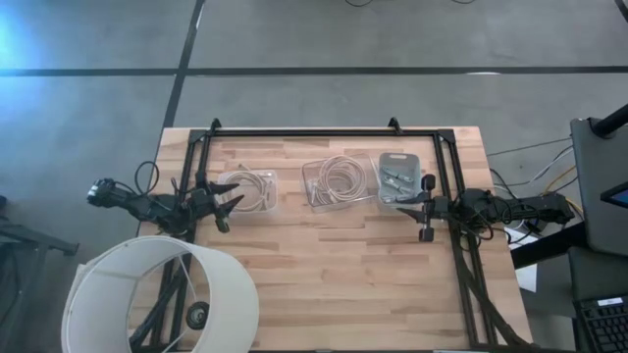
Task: Pick & Place USB Port
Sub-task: Return to Home Position
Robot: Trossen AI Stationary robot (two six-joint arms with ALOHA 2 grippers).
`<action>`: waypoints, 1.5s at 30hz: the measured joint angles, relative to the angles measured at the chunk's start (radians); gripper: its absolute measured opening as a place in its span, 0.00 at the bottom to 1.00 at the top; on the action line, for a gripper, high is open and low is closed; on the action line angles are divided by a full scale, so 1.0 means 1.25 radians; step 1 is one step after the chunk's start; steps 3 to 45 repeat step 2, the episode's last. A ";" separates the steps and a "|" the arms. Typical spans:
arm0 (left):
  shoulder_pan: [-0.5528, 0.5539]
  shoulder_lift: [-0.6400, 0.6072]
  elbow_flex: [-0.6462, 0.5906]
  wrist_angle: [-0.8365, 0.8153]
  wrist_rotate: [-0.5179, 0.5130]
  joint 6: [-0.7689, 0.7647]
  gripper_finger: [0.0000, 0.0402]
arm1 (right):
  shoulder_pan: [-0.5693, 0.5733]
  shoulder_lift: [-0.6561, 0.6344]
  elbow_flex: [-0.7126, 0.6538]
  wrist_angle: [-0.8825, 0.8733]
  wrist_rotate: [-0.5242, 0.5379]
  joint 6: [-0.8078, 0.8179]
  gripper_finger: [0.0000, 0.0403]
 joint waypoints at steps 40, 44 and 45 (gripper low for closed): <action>0.000 0.000 0.000 0.000 0.000 0.000 0.43 | 0.000 0.000 0.000 0.000 0.000 0.000 0.20; 0.000 0.000 0.000 0.000 0.000 0.000 0.43 | 0.000 0.000 0.000 0.000 0.000 0.000 0.20; 0.000 0.000 0.000 0.000 0.000 0.000 0.43 | 0.000 0.000 0.000 0.000 0.000 0.000 0.20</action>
